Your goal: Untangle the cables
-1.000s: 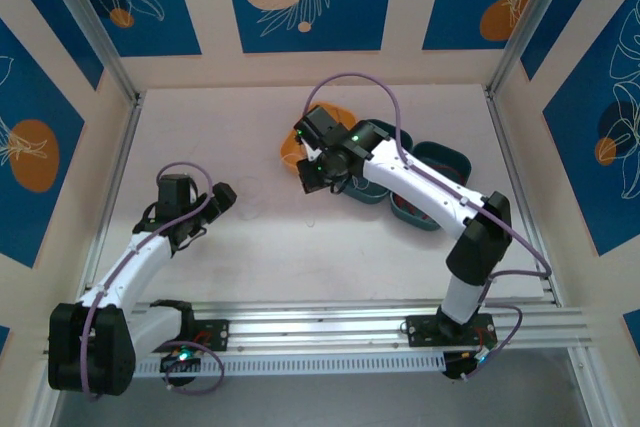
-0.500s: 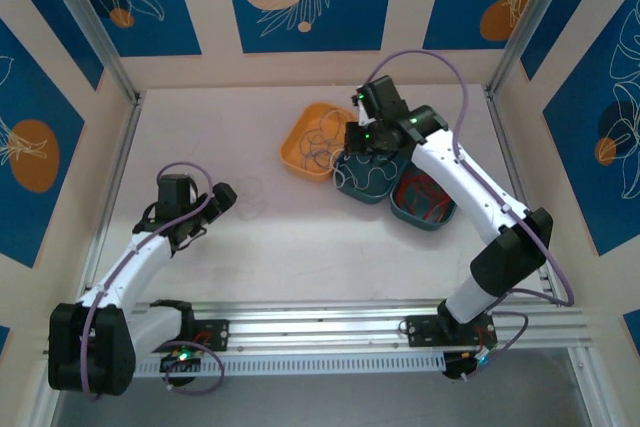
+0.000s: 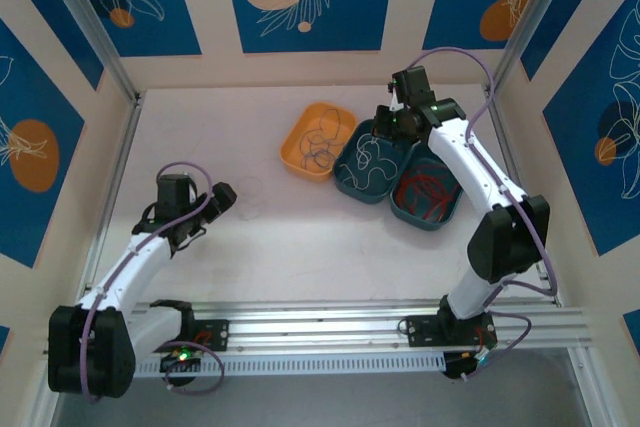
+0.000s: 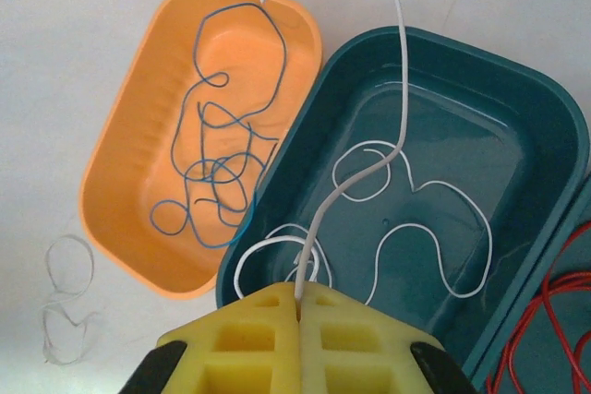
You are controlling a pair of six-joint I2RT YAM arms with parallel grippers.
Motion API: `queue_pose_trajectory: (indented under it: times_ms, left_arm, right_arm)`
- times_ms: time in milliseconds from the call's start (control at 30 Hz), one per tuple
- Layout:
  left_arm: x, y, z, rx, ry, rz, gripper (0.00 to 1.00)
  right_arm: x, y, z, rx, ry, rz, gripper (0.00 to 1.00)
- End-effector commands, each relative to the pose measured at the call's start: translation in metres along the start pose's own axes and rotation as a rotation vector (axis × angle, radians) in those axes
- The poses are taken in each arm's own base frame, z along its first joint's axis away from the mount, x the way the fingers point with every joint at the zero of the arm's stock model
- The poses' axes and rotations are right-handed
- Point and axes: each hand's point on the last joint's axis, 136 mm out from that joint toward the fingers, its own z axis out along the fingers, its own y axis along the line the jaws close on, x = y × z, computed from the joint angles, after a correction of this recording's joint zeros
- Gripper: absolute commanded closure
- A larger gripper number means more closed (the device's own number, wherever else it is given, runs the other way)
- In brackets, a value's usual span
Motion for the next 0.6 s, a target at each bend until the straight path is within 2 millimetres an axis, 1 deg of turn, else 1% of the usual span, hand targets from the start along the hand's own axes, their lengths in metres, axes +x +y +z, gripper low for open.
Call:
queue_pose_trajectory:
  times_ms: [0,267,567]
  left_arm:
    - [0.000,0.002,-0.003,0.001,0.003,0.004,0.00]
    - [0.002,0.004,-0.003,-0.005,0.005,0.004,0.00]
    - [0.003,0.004,-0.003,-0.006,0.008,0.002,0.00]
  right_arm:
    - [0.008,-0.008,0.018,-0.003,0.057,0.054,1.00]
    - [0.024,-0.025,0.047,0.013,0.152,0.104,1.00]
    - [0.042,-0.039,0.070,0.040,0.237,0.131,1.00]
